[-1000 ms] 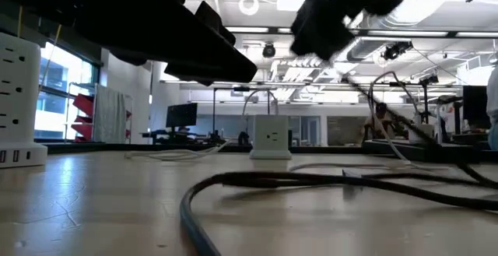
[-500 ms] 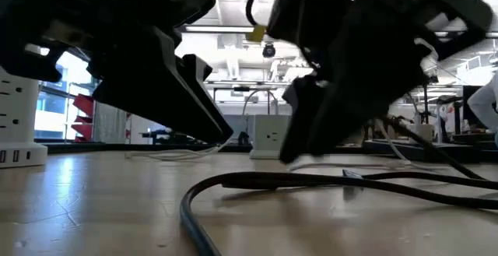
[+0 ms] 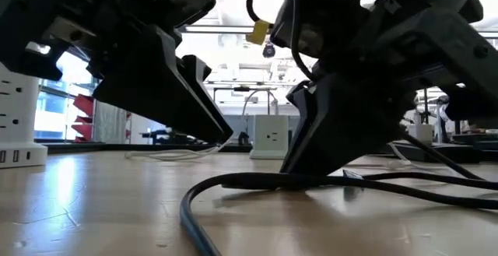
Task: Insert USB
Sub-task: Insert the black USB cable into the left white outlet extension
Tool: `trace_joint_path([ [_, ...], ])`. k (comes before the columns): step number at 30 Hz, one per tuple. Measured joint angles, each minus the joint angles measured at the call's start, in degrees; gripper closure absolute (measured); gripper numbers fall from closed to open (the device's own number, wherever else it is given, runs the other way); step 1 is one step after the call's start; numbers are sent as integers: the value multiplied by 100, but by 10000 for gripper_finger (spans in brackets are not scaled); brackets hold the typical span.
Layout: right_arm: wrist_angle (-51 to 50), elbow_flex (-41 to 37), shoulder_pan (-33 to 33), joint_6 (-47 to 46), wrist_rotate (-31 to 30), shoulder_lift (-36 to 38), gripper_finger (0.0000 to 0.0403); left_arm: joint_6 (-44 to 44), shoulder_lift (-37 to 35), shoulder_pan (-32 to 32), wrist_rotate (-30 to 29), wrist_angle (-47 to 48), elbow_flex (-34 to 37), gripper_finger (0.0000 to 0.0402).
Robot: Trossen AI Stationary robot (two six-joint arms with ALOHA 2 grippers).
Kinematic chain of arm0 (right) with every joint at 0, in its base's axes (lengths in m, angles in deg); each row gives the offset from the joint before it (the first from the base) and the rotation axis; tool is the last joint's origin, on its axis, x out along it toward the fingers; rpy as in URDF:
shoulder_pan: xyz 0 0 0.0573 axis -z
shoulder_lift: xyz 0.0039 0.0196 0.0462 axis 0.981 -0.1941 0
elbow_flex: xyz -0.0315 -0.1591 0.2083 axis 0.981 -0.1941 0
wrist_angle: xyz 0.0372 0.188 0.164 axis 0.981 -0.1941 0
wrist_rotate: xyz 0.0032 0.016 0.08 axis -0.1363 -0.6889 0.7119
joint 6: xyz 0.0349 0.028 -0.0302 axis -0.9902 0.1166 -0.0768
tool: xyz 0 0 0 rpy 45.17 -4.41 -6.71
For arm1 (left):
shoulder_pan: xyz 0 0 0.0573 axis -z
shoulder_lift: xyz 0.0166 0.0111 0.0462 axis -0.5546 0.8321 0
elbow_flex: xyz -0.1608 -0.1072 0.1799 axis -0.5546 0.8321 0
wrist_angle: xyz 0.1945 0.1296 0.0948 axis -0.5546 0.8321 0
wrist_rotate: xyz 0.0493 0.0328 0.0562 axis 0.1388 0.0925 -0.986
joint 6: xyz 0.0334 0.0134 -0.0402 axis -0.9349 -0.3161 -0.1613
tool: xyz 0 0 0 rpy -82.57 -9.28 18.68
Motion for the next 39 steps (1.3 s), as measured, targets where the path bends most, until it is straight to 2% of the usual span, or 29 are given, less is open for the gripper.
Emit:
trace_joint_path([
  [3,-41,-10,-191,217,-759,70,400,174,7,-7,-257,9,0,298],
  [8,-168,-49,-609,944,-2263,106,402,-87,7,92,-611,-184,0,298],
  [12,-160,-50,-871,1361,-2963,106,403,-140,7,93,-639,-519,0,298],
  [16,-83,-46,-1024,1695,-3558,110,403,194,7,-42,-616,-591,-2,298],
  [21,-50,-43,-1057,1887,-3799,119,403,706,10,-238,-378,-486,-4,298],
  [29,15,-35,-1053,2212,-3815,125,403,1455,14,-473,-93,-389,-4,298],
  [37,94,-32,-1053,2288,-3806,131,403,1720,14,-609,553,-404,-4,298],
  [39,181,-31,-1053,2431,-3806,132,403,1813,14,-630,542,-339,1,298],
])
